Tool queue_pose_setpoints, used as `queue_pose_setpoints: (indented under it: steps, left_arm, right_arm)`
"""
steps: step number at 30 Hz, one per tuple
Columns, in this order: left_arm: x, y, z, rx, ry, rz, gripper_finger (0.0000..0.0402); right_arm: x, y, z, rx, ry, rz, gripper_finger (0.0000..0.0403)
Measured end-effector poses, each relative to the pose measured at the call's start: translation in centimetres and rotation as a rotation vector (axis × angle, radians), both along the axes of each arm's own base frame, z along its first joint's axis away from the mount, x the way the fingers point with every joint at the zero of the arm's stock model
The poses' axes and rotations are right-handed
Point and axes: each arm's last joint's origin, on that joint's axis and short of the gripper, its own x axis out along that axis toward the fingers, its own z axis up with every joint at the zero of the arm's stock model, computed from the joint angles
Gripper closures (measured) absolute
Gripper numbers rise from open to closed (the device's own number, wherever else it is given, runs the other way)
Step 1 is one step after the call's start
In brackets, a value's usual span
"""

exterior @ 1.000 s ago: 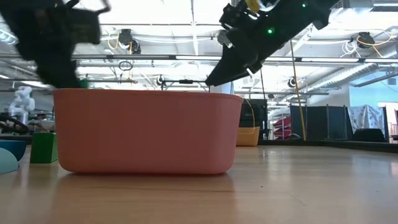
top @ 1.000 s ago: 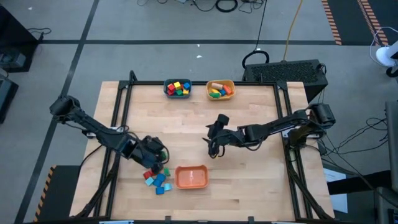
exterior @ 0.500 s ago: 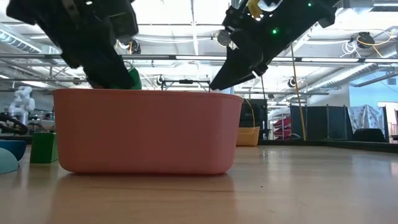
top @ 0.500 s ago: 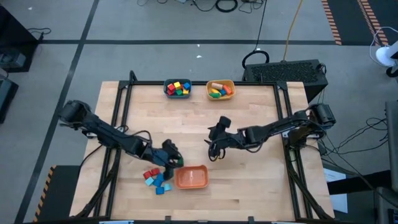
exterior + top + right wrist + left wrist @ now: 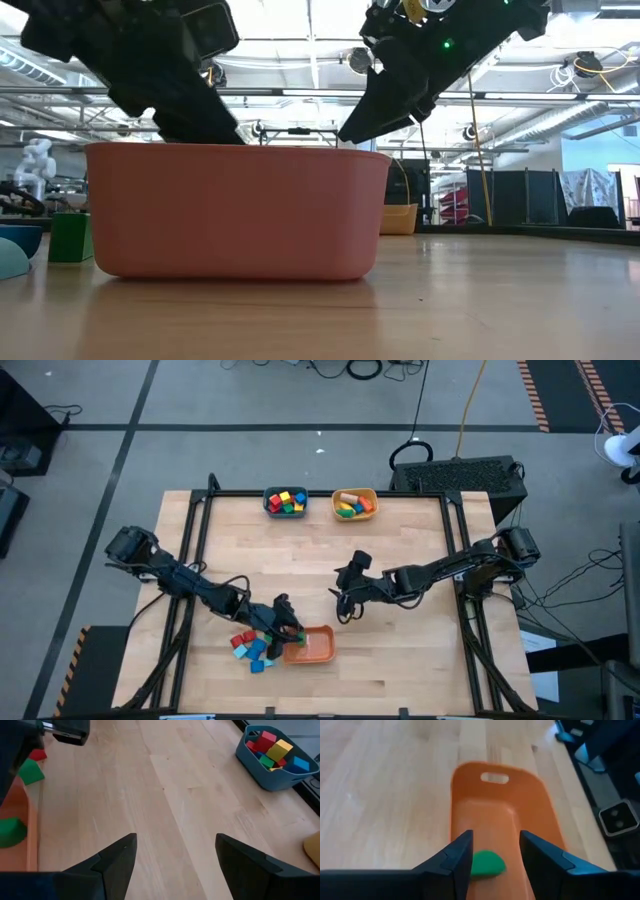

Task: Sort blocks by size
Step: Put the green half circle block into the orange bin

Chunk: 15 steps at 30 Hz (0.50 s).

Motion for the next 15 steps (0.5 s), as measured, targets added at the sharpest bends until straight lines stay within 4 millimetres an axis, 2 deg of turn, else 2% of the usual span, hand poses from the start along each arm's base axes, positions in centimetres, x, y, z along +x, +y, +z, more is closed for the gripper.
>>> queue_pose_setpoints:
  steps: [4,8,15]
  left_arm:
    - [-0.1,-0.4,0.0,0.01,-0.007,-0.025,0.0256]
    - [-0.7,-0.9,1.0,-0.009,-0.03,-0.067,0.0261]
    - [-3.3,-1.4,2.8,0.031,0.027,-0.041,0.0262]
  right_arm:
    - [0.0,0.2,0.0,0.005,-0.001,0.003,0.0147]
    - [-0.1,0.5,0.0,0.009,-0.002,0.009,0.0147]
    - [-0.1,0.5,0.0,0.027,-0.009,-0.001,0.0147]
